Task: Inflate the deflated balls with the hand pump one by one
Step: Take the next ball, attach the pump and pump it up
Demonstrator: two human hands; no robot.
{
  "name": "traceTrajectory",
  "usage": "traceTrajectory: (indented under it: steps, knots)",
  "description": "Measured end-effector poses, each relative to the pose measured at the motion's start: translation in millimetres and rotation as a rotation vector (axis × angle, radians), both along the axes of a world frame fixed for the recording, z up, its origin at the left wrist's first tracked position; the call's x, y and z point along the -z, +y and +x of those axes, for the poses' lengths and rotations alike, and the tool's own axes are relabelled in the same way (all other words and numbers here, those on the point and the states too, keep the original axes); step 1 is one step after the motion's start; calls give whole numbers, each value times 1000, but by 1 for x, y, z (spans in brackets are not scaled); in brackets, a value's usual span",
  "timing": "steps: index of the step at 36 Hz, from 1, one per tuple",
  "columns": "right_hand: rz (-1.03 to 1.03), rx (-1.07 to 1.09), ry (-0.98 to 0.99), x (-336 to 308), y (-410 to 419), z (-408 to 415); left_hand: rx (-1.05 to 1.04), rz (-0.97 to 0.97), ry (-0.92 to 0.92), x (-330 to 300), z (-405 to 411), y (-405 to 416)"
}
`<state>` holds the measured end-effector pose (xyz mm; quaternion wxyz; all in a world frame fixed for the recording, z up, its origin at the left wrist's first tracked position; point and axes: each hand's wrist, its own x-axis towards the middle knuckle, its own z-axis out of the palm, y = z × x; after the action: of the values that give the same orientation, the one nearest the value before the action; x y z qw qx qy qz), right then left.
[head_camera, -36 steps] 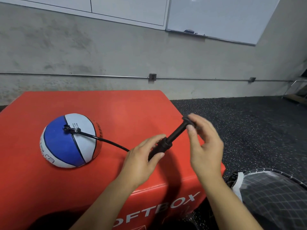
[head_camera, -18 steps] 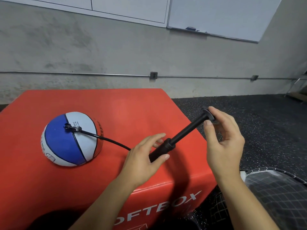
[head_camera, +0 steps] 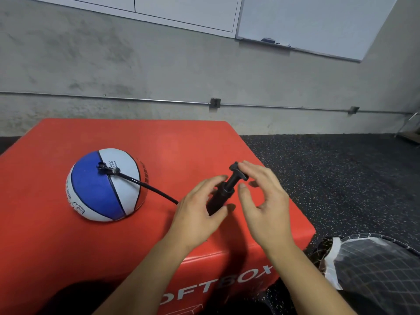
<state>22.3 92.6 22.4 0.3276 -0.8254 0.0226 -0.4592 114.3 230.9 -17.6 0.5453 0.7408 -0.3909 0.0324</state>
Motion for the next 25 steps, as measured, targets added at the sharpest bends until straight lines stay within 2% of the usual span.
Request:
traceTrajectory:
  steps: [6,15,25]
  knots:
    - [-22,-49,56,10,13,8,-13,17,-2,1,2,1]
    - [13,-27,18,6,7,1,5,87,-2,6,3,0]
    - [231,105,-262,-33,-34,-26,29,197,-93,6,-6,-9]
